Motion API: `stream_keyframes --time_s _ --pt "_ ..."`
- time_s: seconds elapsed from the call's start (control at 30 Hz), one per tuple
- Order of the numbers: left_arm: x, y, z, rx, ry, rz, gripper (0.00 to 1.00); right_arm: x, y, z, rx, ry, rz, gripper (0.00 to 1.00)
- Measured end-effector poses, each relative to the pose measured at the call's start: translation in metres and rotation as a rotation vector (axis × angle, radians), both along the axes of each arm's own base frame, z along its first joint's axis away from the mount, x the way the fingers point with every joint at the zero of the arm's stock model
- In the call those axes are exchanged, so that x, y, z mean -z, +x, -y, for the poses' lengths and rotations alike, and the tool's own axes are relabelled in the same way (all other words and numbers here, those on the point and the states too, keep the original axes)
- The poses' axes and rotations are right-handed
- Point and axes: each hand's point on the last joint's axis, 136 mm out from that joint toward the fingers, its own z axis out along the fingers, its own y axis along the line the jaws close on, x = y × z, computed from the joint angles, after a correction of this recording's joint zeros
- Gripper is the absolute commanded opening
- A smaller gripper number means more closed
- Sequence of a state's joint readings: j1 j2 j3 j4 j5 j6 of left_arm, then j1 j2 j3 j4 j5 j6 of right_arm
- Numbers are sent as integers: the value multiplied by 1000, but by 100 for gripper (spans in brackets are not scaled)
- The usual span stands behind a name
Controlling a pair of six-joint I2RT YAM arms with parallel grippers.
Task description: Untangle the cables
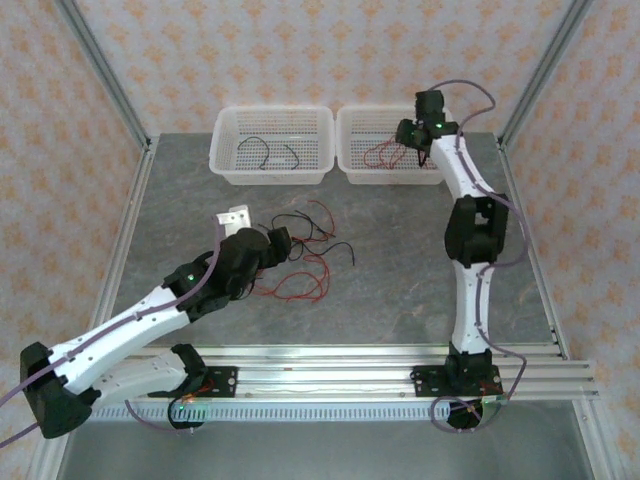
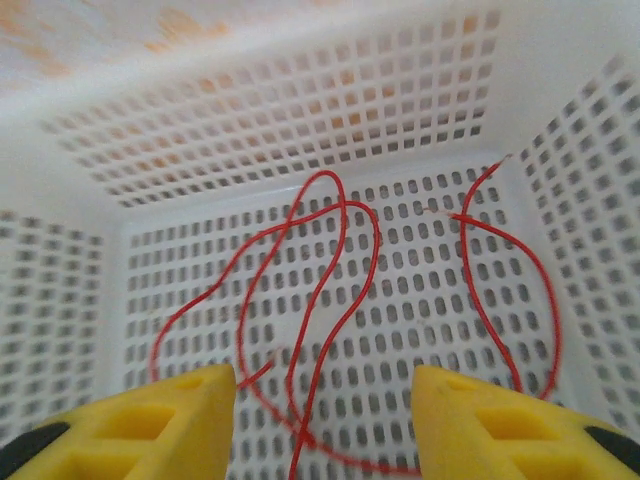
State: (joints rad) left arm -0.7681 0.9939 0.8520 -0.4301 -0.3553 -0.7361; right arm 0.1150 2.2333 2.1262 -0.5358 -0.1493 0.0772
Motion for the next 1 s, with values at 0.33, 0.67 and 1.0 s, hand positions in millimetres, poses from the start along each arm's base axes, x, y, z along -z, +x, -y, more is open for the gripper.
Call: stream_keyframes --time_s 0.33,0.67,1.0 --pt "45 11 9 32 30 -153 74 -101 -115 -26 -70 62 207 48" --pt "104 16 27 107 147 -320 65 -43 -233 -64 -178 133 153 45" --pt "114 35 47 134 150 -327 60 -23 -268 -58 -168 208 147 43"
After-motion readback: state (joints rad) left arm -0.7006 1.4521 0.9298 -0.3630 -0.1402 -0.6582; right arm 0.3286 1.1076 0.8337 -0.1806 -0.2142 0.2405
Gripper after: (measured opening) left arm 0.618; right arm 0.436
